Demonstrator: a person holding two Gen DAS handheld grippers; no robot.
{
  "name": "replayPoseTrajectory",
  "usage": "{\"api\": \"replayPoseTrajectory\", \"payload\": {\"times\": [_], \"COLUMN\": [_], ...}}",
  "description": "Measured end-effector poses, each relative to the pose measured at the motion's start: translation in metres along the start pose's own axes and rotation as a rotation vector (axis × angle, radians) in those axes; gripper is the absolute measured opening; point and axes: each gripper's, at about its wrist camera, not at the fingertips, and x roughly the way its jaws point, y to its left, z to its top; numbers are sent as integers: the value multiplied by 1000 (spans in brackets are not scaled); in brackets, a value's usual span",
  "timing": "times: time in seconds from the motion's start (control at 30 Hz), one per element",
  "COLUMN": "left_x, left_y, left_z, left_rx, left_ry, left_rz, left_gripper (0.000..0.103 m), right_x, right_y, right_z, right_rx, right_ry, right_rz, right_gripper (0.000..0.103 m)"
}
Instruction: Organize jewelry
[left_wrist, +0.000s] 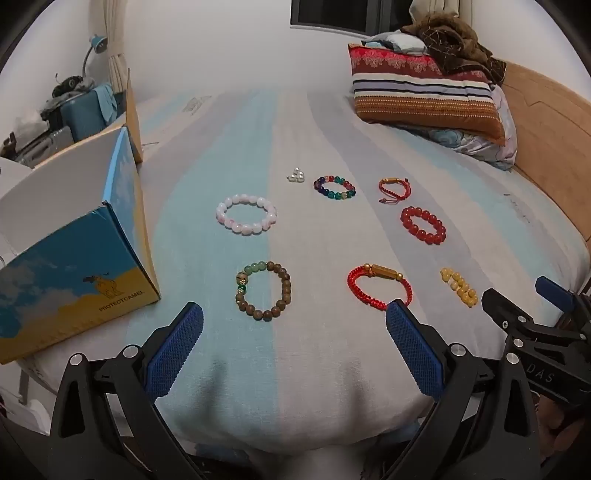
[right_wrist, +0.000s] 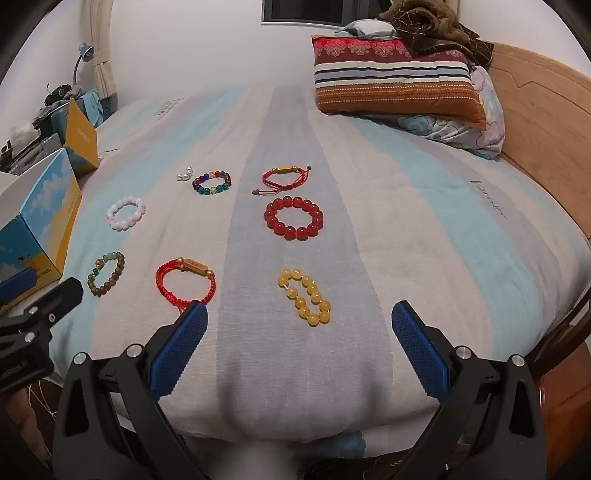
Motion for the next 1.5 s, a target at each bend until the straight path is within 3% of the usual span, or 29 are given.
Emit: {"api": "replayPoseTrajectory", "payload": {"times": [0.2,1.5], "left_x": [5,-2], "left_y": [-9,-2], "left_z": [-1,2], "left_rx": [23,15], "left_ry": [8,-9], "left_rz": [31,36], "left_gripper": [97,97], "right_x": [3,-2], "right_y": [4,6], "right_z": [0,1], "right_rx": [-4,-3], "right_ry": [-4,-17], "right_rz": [-4,16], "right_gripper": [96,96]}}
